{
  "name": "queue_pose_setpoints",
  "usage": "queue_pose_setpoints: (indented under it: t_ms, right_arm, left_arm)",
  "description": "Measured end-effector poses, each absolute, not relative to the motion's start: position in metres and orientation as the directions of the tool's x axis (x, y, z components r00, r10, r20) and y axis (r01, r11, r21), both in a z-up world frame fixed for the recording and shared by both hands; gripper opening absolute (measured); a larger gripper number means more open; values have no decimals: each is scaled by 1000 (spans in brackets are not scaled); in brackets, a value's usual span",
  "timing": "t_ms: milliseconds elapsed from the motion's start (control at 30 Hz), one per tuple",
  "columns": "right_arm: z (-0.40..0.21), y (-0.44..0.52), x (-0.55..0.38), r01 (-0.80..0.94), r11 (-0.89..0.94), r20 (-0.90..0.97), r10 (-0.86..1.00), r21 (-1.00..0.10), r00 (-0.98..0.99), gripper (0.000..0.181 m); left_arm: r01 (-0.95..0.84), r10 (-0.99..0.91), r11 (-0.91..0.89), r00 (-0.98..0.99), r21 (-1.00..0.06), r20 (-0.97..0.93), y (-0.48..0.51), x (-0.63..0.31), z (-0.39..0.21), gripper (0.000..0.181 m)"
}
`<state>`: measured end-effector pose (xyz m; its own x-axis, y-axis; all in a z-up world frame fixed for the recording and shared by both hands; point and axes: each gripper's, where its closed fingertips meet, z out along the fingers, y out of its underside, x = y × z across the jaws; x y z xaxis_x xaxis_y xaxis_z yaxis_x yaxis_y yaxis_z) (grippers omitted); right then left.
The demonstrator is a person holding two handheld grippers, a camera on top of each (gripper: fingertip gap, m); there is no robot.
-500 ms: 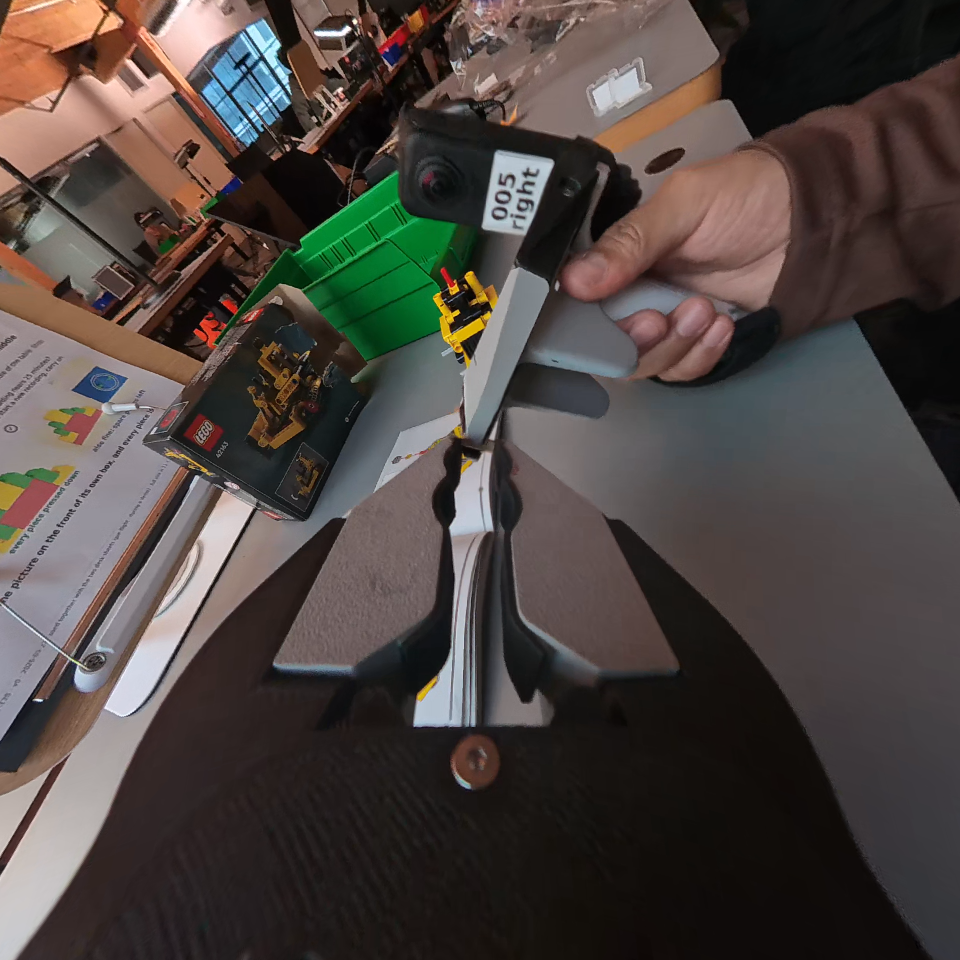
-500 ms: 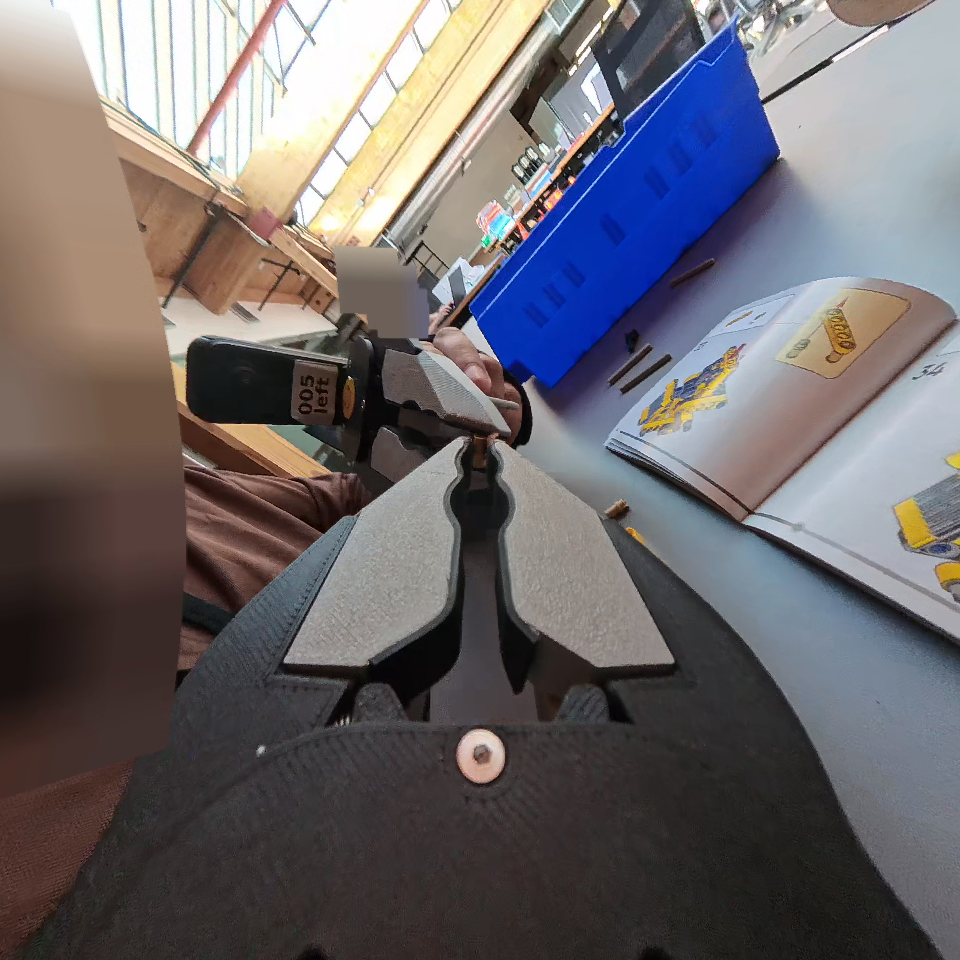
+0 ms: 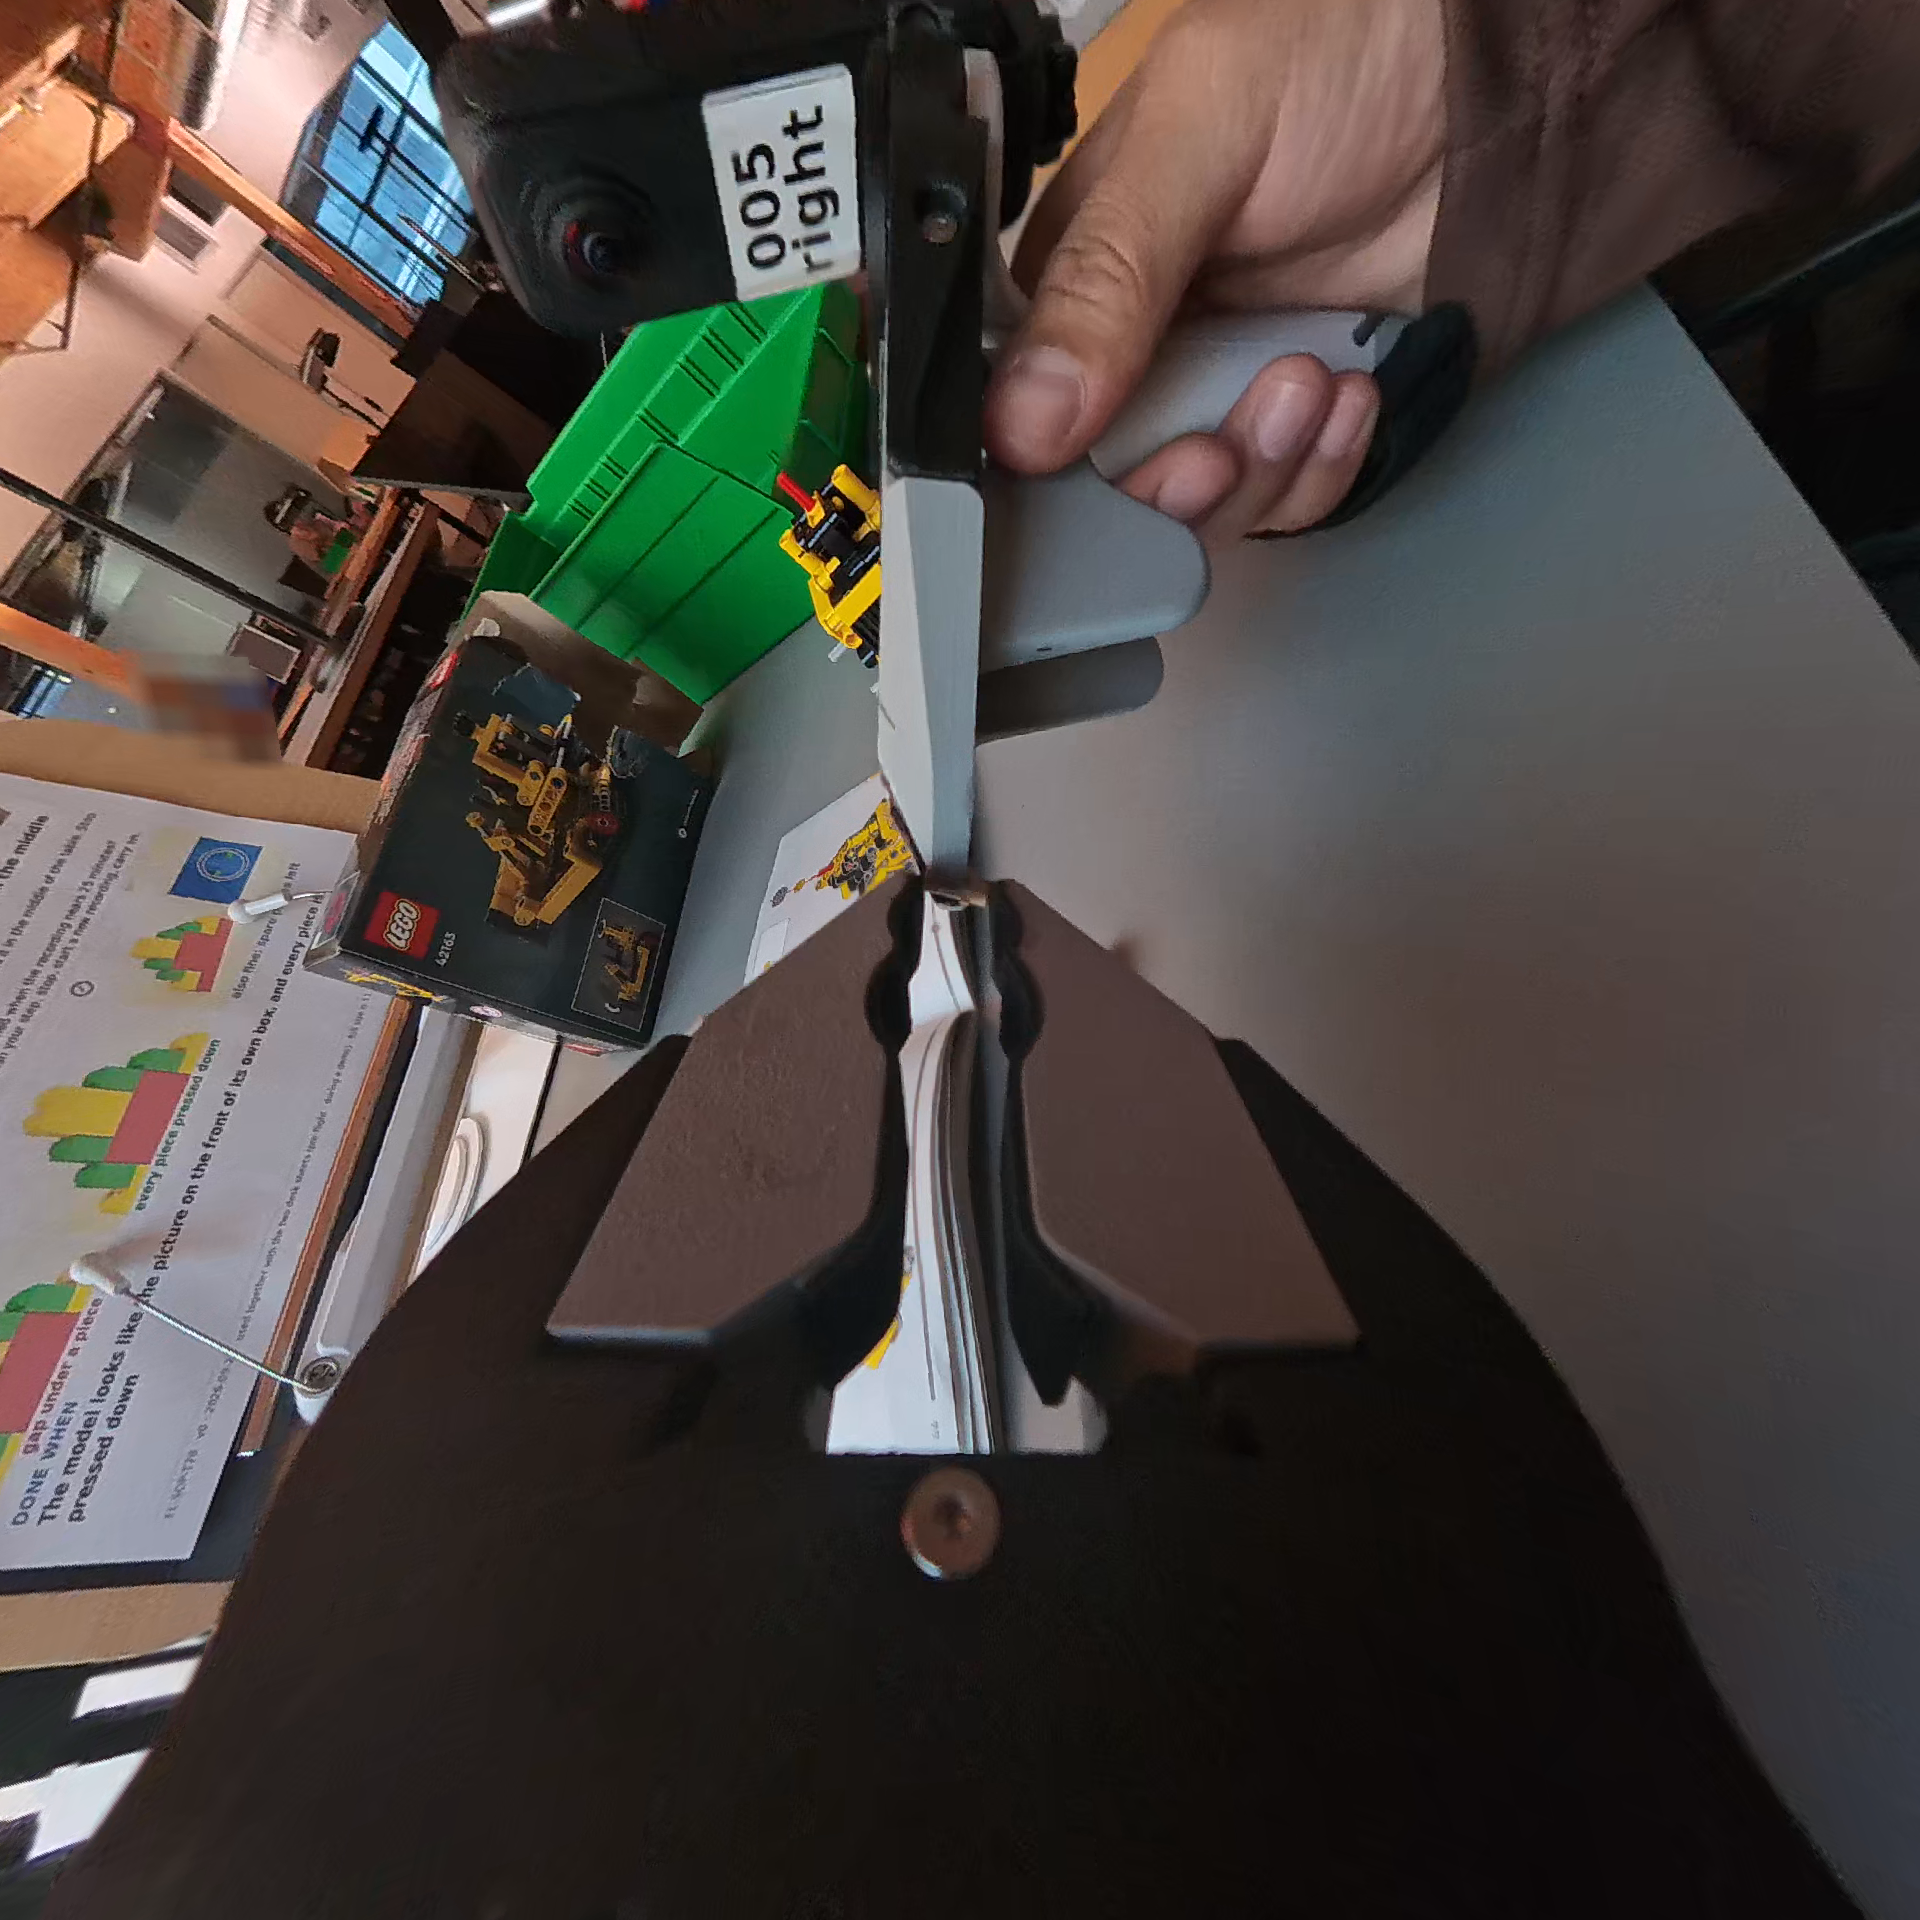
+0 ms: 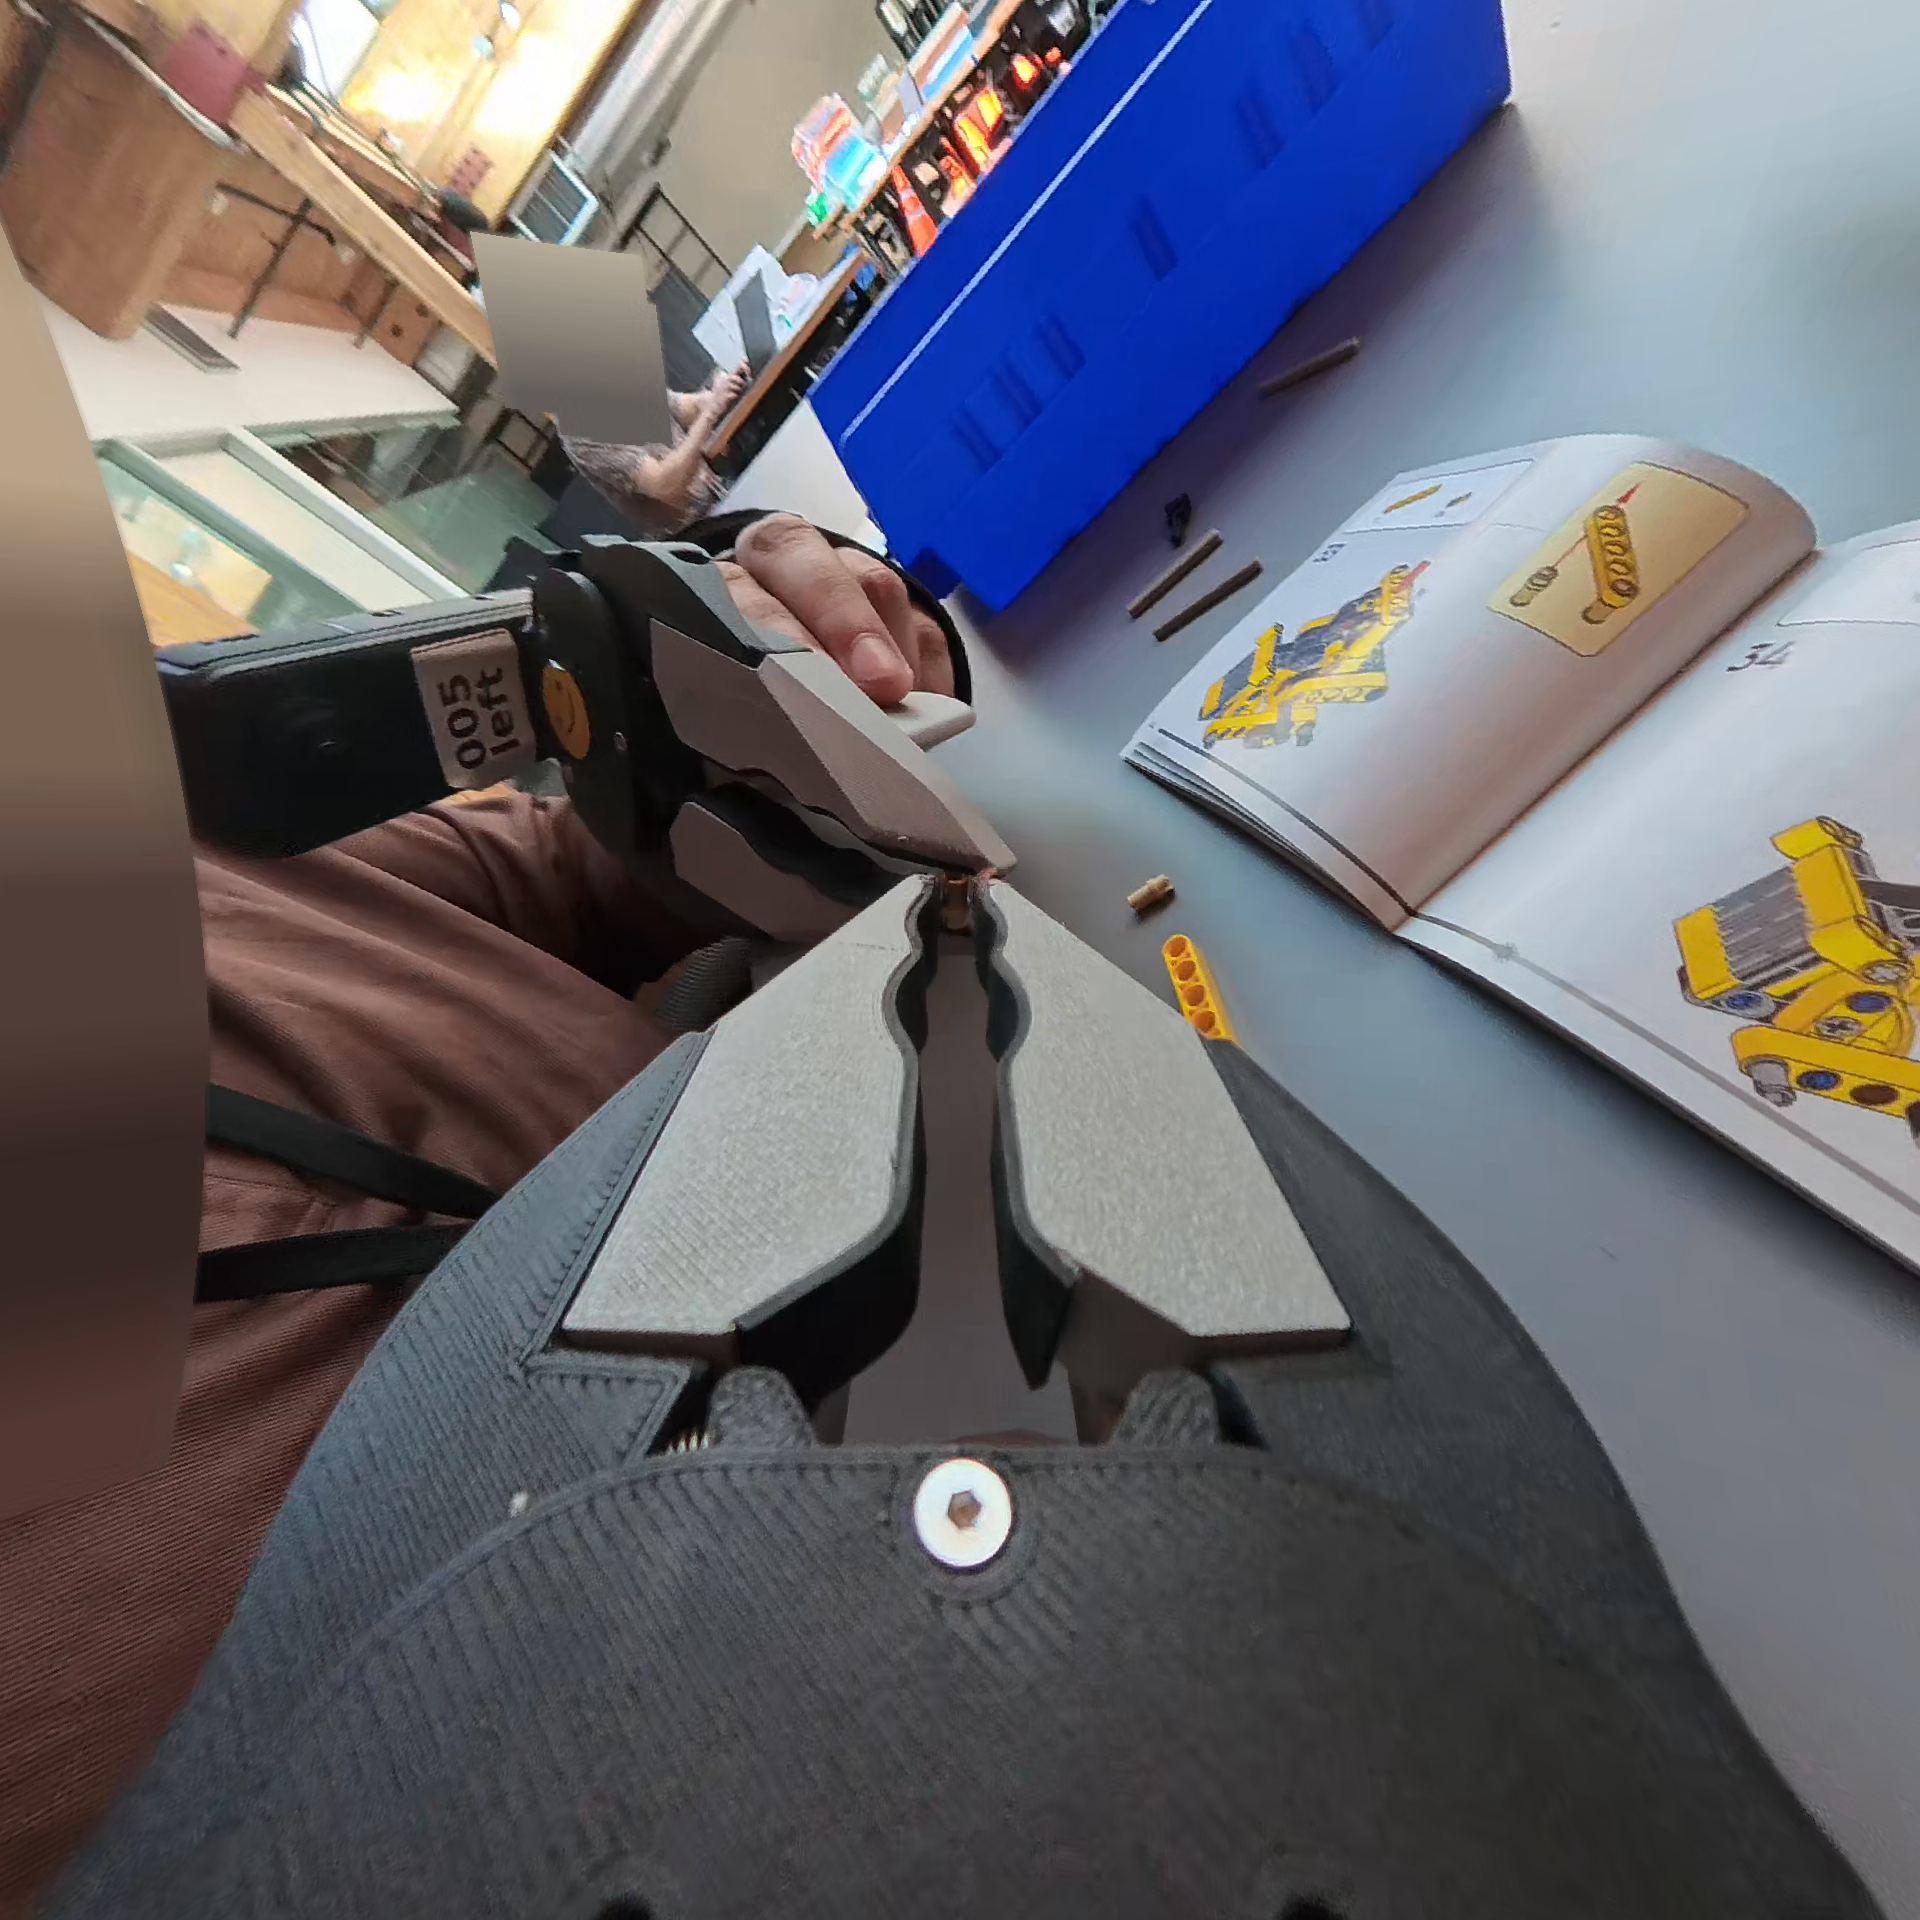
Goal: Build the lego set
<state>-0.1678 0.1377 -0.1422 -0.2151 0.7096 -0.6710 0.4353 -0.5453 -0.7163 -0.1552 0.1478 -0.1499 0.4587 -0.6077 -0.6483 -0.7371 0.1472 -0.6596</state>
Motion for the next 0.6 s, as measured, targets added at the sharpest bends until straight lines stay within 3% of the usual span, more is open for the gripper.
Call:
queue_pose_setpoints:
  t_ms: [233, 533, 600]
  right_arm:
    - [-155, 139, -170, 461, -515, -635, 758, -723, -150, 0]
    - [-124, 156, -168, 248, -612, -658, 725, -751, -204, 0]
    - [-117, 157, -168, 195, -625, -655, 722, -756, -223, 1]
  left_arm:
    - [-821, -584, 138, 385, -554, -715, 149, -159, -163, 10]
    - [-645, -595, -74, 641, -760, -485, 160, -168, -158, 23]
    - [-581, -585, -73, 684, -811, -437, 160, -163, -149, 14]
